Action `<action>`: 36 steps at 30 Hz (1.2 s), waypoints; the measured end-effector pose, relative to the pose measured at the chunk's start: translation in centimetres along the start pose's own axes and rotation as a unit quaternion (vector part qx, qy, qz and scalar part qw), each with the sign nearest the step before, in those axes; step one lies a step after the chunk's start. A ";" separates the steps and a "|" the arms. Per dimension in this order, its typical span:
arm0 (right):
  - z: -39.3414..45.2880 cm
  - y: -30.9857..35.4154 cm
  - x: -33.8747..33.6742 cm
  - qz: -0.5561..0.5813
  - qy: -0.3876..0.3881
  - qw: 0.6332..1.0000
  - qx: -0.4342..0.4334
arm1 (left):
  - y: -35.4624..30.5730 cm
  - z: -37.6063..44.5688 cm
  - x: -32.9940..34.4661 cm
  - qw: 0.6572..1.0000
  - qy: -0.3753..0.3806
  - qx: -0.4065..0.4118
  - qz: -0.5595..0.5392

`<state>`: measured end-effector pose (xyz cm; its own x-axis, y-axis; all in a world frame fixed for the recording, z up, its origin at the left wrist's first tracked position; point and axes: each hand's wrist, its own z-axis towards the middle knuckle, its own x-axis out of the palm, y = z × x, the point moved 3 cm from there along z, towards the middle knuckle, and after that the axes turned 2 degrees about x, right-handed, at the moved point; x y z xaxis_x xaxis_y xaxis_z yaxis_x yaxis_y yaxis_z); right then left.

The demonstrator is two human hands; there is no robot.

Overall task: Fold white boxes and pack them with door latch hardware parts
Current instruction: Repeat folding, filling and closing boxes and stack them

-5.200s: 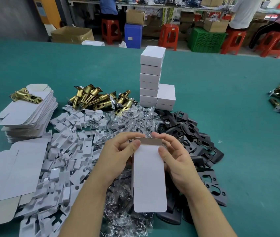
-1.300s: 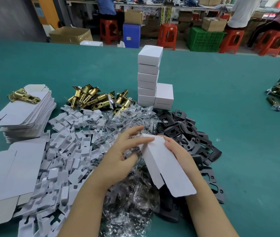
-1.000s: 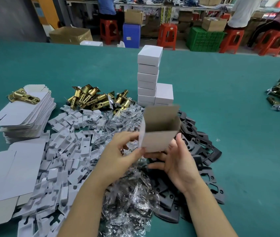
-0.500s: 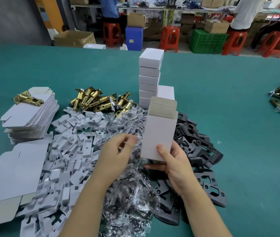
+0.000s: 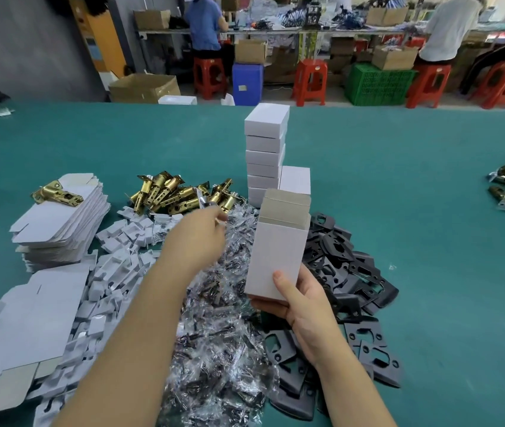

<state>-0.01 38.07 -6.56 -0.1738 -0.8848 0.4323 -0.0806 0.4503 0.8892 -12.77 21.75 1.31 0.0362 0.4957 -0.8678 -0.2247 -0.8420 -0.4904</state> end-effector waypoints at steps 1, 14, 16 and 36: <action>0.0 0.1 0.0 0.000 0.000 1.000 0.001 | 0.0 1.6 -0.2 1.000 0.000 0.003 0.028; 0.2 -0.4 0.0 -0.034 0.008 0.999 0.019 | 3.5 10.9 0.8 0.983 0.089 -0.079 0.139; 0.3 -0.4 0.0 -0.033 0.009 0.999 0.021 | 4.0 11.0 1.1 0.985 0.068 -0.084 0.135; 0.3 -0.2 -0.1 0.002 0.003 1.000 0.011 | 0.1 0.3 -3.6 0.991 -0.009 0.131 0.018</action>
<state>-0.28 38.12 -6.79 -0.1679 -0.8841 0.4360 -0.1007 0.4554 0.8846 -13.21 20.01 4.39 0.0068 0.4727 -0.8812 -0.4714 -0.7756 -0.4197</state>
